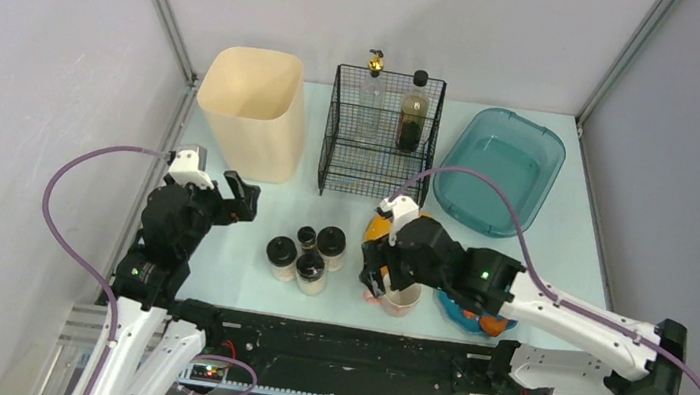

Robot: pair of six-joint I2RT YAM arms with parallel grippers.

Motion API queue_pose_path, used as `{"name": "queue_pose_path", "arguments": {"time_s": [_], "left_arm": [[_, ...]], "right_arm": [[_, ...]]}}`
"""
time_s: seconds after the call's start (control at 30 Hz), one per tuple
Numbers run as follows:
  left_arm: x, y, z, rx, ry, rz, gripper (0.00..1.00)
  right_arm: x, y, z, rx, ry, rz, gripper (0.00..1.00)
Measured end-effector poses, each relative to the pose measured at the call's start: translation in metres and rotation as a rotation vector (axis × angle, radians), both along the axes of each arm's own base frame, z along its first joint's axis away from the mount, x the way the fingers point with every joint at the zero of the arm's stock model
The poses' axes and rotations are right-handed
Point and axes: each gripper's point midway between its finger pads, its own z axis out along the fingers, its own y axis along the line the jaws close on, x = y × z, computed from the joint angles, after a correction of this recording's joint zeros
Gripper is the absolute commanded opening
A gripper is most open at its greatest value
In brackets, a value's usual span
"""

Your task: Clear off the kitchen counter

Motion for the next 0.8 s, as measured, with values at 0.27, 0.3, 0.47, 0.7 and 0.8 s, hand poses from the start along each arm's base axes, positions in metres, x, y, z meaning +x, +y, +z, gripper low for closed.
{"name": "queue_pose_path", "arguments": {"time_s": [0.27, 0.3, 0.47, 0.7, 0.8], "left_arm": [[0.000, -0.001, 0.000, -0.002, 0.000, -0.007, 0.98], [0.000, -0.001, 0.000, -0.002, 0.000, -0.007, 0.98], [-0.001, -0.001, 0.002, -0.004, -0.008, -0.009, 0.98], [-0.004, -0.001, 0.006, -0.008, -0.027, -0.009, 0.98], [-0.006, 0.001, 0.009, -0.009, -0.041, -0.001, 0.98]], "right_arm": [[0.000, 0.040, -0.015, -0.012, 0.036, 0.033, 0.80], [0.000, 0.046, -0.015, -0.012, 0.040, 0.038, 0.80], [-0.005, 0.076, -0.023, -0.010, 0.061, 0.072, 0.82], [-0.007, 0.105, -0.050, -0.045, 0.103, 0.071, 0.93], [-0.004, 0.118, -0.056, -0.059, 0.104, 0.070, 0.93]]}}
